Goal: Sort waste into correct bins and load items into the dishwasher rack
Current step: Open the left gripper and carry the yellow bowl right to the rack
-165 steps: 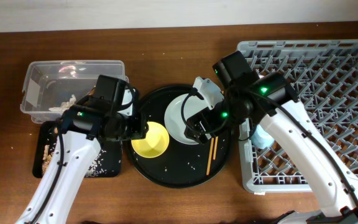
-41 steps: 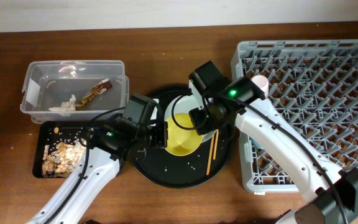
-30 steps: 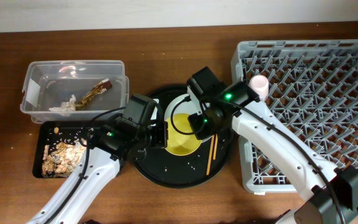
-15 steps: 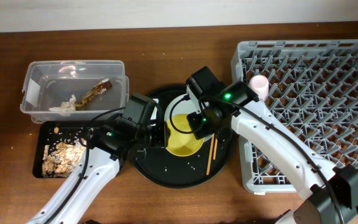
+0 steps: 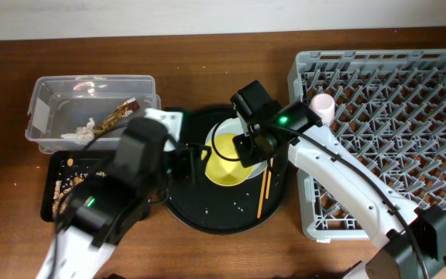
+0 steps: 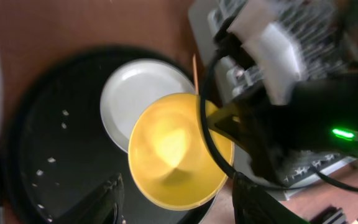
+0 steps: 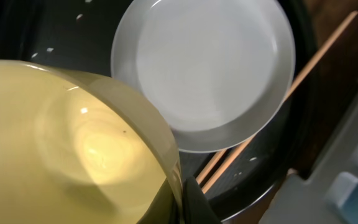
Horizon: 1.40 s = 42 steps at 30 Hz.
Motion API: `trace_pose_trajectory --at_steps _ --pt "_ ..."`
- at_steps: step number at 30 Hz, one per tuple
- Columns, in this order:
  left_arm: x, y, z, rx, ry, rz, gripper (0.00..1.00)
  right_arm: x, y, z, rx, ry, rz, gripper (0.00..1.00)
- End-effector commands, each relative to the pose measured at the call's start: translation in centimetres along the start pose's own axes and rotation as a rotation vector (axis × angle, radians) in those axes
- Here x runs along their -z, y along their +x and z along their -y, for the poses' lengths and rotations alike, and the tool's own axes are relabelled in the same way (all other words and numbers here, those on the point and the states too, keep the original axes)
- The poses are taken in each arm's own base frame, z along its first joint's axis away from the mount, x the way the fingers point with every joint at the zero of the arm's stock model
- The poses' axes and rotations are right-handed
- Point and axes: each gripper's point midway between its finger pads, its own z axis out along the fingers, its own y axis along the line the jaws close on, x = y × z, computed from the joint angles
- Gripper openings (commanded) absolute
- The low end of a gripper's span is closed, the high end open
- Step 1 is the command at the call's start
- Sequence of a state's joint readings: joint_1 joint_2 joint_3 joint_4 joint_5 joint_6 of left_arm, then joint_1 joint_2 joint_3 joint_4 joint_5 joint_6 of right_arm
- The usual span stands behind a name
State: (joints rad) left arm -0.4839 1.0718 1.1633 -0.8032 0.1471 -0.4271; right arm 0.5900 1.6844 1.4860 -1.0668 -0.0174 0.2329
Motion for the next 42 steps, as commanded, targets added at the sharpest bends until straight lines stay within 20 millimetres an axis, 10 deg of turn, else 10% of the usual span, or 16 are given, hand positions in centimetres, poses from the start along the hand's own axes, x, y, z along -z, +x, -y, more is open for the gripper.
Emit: trace_pose_trajectory --at_steps 1,5,23,34,42 --pt "3.7 -2.2 -2.8 -0.033 -0.175 0.166 0.63 -0.2 -1.2 1.5 -0.013 0.096 0.053 0.04" --pt "7.2 -3.6 -5.6 -0.019 -0.35 0.304 0.99 0.5 -3.5 4.2 -0.025 0.263 0.165 0.04" --pt "8.7 -3.4 -6.0 -0.015 -0.367 0.335 0.99 9.5 -8.0 27.8 -0.148 0.932 0.355 0.04" --pt "8.7 -3.4 -6.0 -0.015 -0.367 0.335 0.99 20.1 -2.3 43.4 -0.369 1.352 0.363 0.04" --pt "8.7 -3.4 -6.0 -0.015 -0.367 0.335 0.99 19.9 4.9 52.0 -0.535 1.456 0.247 0.04"
